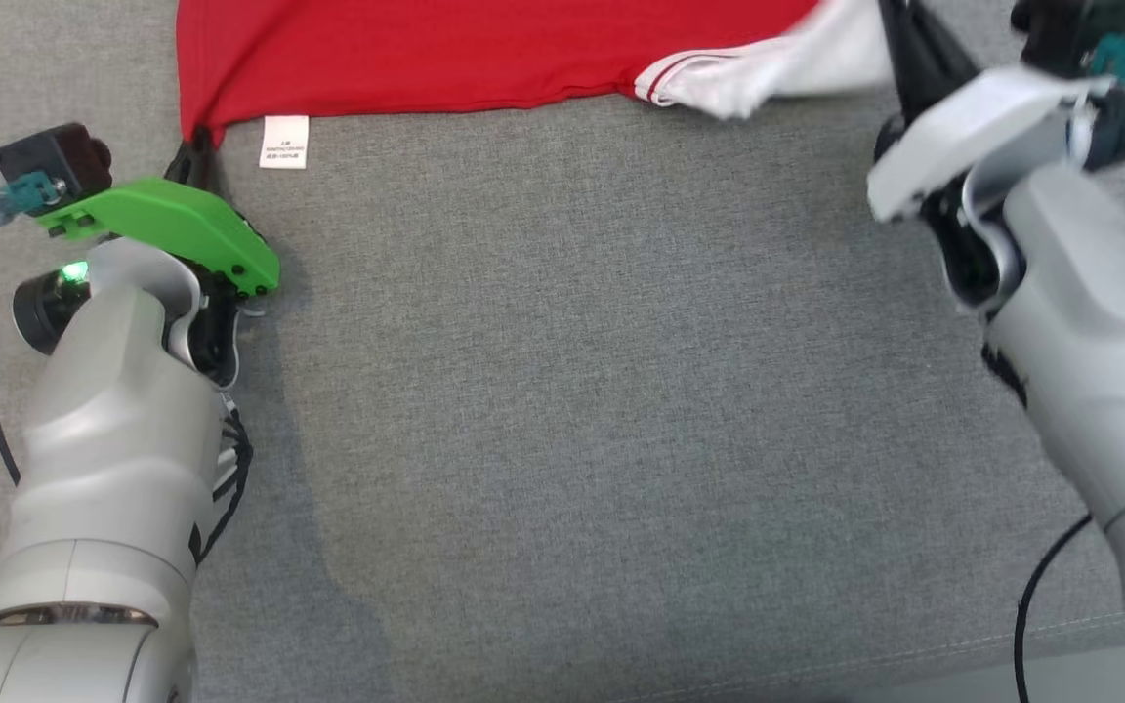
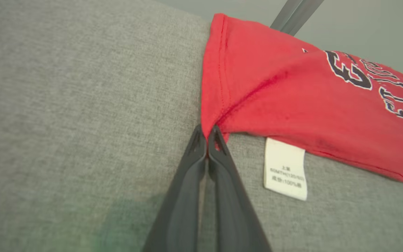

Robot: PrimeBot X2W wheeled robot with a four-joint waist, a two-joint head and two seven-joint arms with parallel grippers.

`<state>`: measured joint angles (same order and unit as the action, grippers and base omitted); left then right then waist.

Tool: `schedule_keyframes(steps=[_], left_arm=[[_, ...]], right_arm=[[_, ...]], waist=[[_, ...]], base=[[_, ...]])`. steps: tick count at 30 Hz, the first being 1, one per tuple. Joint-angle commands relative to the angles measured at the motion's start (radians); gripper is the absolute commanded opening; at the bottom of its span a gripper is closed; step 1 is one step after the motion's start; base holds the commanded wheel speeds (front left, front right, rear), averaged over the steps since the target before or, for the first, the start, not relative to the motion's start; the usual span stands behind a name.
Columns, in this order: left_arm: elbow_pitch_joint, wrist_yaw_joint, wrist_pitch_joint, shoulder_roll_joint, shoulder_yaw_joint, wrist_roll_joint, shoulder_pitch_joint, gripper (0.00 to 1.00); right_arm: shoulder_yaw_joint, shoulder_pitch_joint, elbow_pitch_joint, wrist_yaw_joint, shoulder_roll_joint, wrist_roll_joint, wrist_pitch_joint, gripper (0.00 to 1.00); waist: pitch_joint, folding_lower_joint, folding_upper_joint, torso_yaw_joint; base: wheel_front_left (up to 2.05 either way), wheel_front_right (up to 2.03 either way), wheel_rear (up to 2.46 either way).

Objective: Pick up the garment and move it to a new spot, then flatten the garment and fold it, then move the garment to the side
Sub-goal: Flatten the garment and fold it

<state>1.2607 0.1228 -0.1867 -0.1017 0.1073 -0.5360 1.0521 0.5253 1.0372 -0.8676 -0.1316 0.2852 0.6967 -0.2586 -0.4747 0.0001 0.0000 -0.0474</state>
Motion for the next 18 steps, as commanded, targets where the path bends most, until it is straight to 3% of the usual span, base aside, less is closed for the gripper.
schedule_keyframes(steps=[1, 11, 18], left_arm=[[0.015, 0.001, 0.012, 0.010, -0.004, -0.010, -0.043, 0.00], [-0.013, 0.005, -0.065, -0.003, 0.035, 0.009, -0.299, 0.00], [-0.282, 0.005, -0.074, -0.049, 0.063, 0.037, -0.498, 0.00]], right_arm=[[-0.013, -0.042, 0.019, 0.002, 0.005, 0.022, -0.008, 0.00], [-0.208, -0.531, 0.383, 0.002, 0.018, -0.020, -0.006, 0.00], [-0.366, -0.891, 0.684, 0.002, -0.005, -0.118, -0.007, 0.00]], waist=[[0.002, -0.0001, 0.0000, 0.003], [0.119, -0.0001, 0.0000, 0.005], [0.211, -0.0001, 0.0000, 0.028]], base=[[0.00, 0.00, 0.00], [0.00, 0.00, 0.00], [0.00, 0.00, 0.00]])
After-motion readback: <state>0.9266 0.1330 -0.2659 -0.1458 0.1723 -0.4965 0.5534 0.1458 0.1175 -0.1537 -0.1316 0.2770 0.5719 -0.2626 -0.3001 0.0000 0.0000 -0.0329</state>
